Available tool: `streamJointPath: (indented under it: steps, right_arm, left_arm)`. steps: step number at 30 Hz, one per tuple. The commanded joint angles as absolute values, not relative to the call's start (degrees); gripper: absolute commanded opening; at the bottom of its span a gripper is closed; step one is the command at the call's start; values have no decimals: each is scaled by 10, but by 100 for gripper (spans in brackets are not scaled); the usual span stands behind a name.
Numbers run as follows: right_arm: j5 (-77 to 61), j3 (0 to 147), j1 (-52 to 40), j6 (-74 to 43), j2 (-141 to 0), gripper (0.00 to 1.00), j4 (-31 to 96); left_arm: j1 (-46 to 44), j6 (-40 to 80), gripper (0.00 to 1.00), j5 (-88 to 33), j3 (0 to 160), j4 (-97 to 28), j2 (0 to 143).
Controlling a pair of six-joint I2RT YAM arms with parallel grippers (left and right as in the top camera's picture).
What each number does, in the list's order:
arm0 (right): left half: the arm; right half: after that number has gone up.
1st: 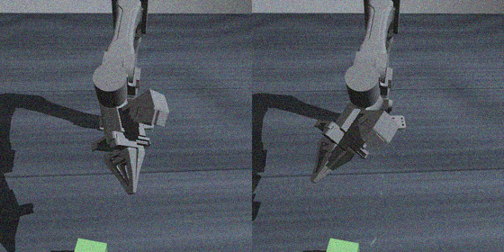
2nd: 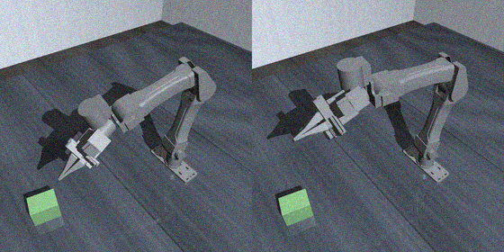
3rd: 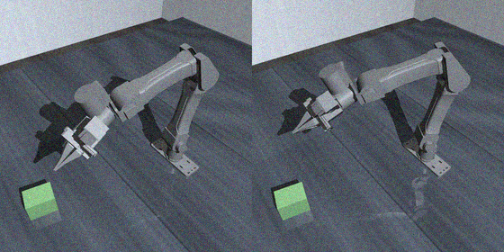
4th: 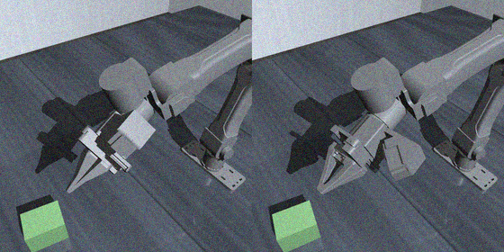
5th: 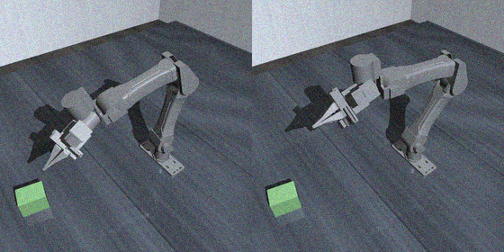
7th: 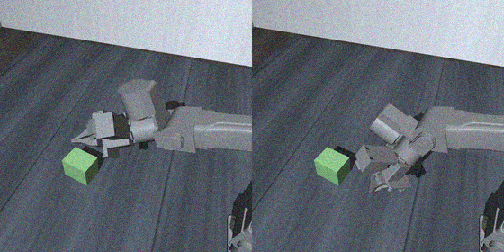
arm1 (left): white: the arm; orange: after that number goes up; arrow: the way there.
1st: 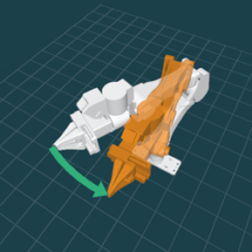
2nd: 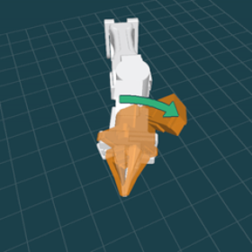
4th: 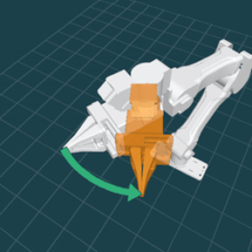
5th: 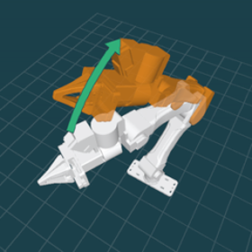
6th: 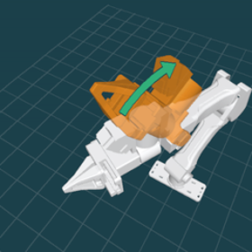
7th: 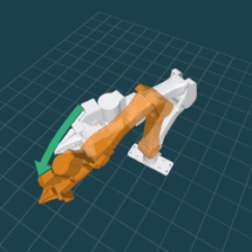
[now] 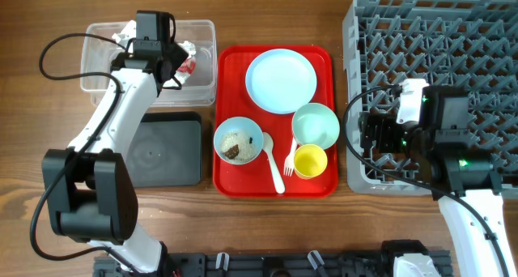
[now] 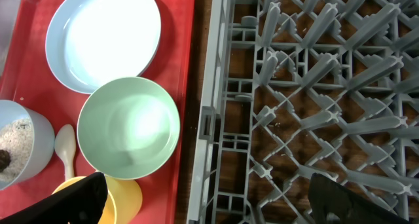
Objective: Sort waste into correct bins and load items into the dishwasher rack
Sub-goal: 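Drop the red wrapper into the clear bin with the left gripper, then grasp the yellow cup with the left gripper and lift it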
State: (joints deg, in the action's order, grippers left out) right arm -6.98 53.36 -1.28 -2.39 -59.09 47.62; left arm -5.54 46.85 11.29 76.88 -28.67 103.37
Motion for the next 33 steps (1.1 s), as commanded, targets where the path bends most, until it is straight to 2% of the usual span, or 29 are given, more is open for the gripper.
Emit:
streamJointPath:
  steps: [1, 3, 6, 11, 15, 20, 24, 29, 33]
  right_arm:
    - [-64, 544, -11, -32, -592, 100, 476]
    - [-64, 544, -11, -32, -592, 100, 476]
    - [-64, 544, -11, -32, -592, 100, 476]
    - [-64, 544, -11, -37, -592, 100, 476]
    - [-58, 544, -11, -88, -592, 100, 477]
    - [23, 544, -11, -197, -590, 100, 492]
    - [95, 544, -11, -231, -589, 100, 513]
    - [116, 544, -11, -256, -589, 100, 526]
    - [116, 544, -11, -256, -589, 100, 533]
  left_arm:
    - [-52, 469, 96, 114, 769, -278, 1025]
    - [-54, 435, 100, 114, 770, -276, 1004]
    - [-65, 371, 100, 92, 769, -277, 961]
    - [-108, 289, 100, -37, 769, -293, 914]
    - [-156, 251, 100, -104, 769, -328, 919]
    - [-223, 199, 100, -111, 769, -382, 937]
    - [-279, 175, 100, -139, 769, -417, 956]
    - [-345, 138, 100, -161, 769, -449, 989]
    - [-387, 139, 92, -161, 769, -483, 1012]
